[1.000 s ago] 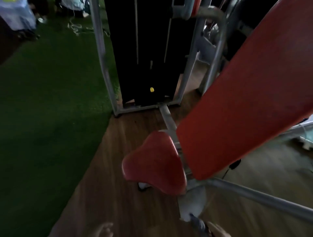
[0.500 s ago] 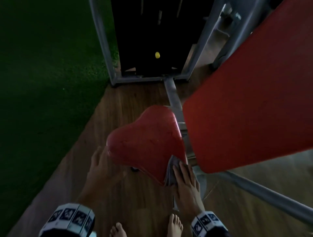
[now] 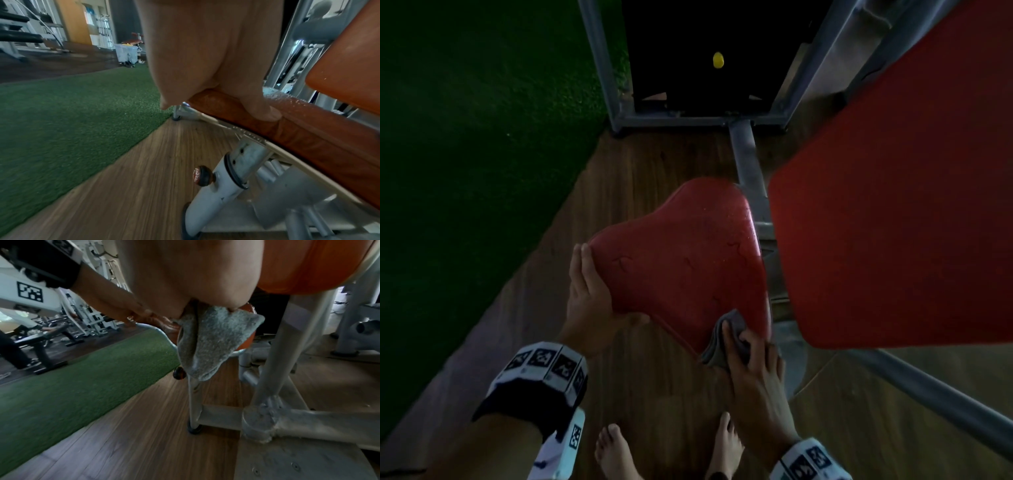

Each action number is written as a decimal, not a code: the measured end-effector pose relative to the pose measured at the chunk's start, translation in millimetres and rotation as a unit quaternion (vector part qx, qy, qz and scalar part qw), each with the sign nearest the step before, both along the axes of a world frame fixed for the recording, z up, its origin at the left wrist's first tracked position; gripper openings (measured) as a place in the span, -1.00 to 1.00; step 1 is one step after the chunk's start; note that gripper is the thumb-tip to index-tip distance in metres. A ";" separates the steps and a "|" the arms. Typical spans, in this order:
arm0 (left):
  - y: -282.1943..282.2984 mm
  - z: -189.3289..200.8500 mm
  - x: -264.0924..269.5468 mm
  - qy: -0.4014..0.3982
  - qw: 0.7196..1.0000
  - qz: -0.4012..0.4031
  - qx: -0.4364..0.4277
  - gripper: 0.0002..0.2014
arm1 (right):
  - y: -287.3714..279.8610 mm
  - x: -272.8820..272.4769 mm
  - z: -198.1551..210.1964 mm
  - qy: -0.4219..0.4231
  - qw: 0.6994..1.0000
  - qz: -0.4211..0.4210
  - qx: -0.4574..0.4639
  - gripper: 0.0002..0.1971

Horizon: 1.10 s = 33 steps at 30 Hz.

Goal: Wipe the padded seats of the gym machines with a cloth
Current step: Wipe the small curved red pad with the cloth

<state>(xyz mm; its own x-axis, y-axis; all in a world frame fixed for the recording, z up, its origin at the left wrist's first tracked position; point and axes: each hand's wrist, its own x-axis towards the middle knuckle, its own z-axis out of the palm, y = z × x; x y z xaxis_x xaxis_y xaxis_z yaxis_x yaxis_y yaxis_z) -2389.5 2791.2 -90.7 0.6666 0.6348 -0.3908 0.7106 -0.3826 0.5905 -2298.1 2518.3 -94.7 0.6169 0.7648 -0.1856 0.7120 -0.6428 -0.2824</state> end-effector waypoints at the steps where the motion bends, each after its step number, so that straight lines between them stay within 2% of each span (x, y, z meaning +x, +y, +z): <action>1: 0.3 -0.8 0.3 0.001 1.000 -0.003 -0.002 0.59 | 2.4 3.6 -2.1 -0.006 1.000 0.003 0.010 -0.14; 3: -0.1 -0.3 1.5 -0.004 1.000 -0.003 -0.009 0.60 | 13.4 14.0 -1.5 -0.003 1.000 -0.006 0.028 -0.34; 4: -0.6 1.1 2.0 -0.006 1.000 0.000 -0.011 0.61 | 19.0 17.6 -0.6 0.000 0.999 -0.016 0.031 -0.36; 6: -0.7 1.0 2.4 -0.007 1.000 0.009 -0.013 0.61 | 22.5 18.1 0.8 0.005 0.999 -0.022 0.025 -0.35; 11: -0.6 0.6 1.1 -0.001 1.000 -0.008 -0.004 0.64 | 4.7 6.3 2.7 0.019 0.999 0.025 0.036 -0.25; 14: -0.8 2.7 1.8 -0.004 1.000 0.002 -0.012 0.63 | 18.4 21.1 -1.4 0.033 0.997 0.016 0.062 -0.36; 18: -1.8 1.8 2.0 -0.008 1.000 0.004 -0.003 0.58 | 29.3 23.4 -2.1 0.075 0.995 -0.026 0.067 -0.35; 21: -2.0 2.7 1.7 -0.009 1.000 0.008 -0.007 0.57 | 18.5 6.8 6.2 0.085 0.993 -0.009 0.077 -0.38; 27: -0.4 -0.1 1.0 -0.011 1.000 0.011 -0.019 0.61 | 33.9 25.2 -2.3 0.099 0.992 -0.025 0.079 -0.34; 33: -1.6 -1.0 -0.1 -0.023 0.999 0.017 -0.017 0.59 | 21.9 9.0 5.8 0.092 0.994 0.000 0.058 -0.40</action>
<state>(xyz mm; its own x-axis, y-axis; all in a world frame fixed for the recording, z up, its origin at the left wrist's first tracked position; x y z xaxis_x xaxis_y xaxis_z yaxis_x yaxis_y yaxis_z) -2389.6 2789.5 -91.6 0.6634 0.6434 -0.3820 0.6940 -0.3381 0.6357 -2289.1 2540.3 -88.9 0.5800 0.7882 -0.2056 0.6421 -0.5977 -0.4801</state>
